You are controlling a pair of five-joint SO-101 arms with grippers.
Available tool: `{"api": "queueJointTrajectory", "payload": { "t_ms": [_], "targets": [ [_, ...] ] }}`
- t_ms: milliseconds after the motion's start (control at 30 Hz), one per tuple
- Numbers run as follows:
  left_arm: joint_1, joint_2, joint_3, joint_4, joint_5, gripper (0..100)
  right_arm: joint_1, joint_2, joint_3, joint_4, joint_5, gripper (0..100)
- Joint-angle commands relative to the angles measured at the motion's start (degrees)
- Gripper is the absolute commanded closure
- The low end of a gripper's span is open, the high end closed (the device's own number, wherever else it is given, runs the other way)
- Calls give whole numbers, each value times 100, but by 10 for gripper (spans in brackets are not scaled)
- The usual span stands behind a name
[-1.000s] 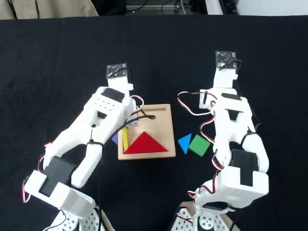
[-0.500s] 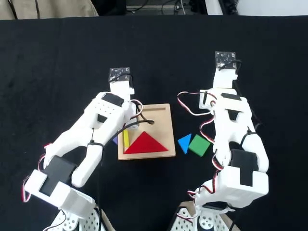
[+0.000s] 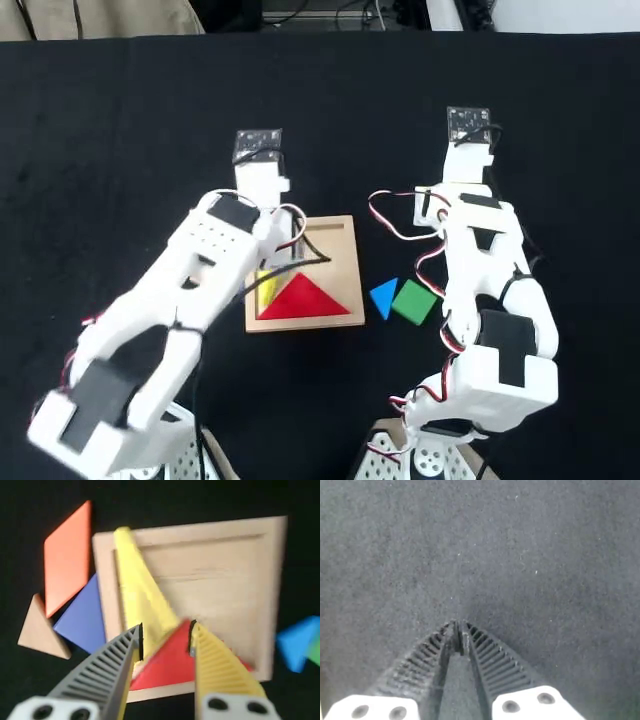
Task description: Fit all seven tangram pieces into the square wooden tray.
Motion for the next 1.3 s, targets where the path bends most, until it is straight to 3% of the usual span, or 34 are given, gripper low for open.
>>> {"api": "queueJointTrajectory", "payload": {
  "t_ms": [0,500,833,1133,1267],
  "targets": [
    [224,-818,40,-97,-53,828,-105,-22,-330,26,-26,988],
    [980,-220,426,-2321,-62,827,-53,-57,-330,35,-53,988],
    [593,1275,-251,-2312,-79,827,273,-66,-374,9,-501,988],
    [356,1301,-251,-1758,-97,825,246,-66,-374,9,-501,988],
    [312,1292,-321,-1204,-519,827,246,-66,-374,18,-501,988]
  ]
}}
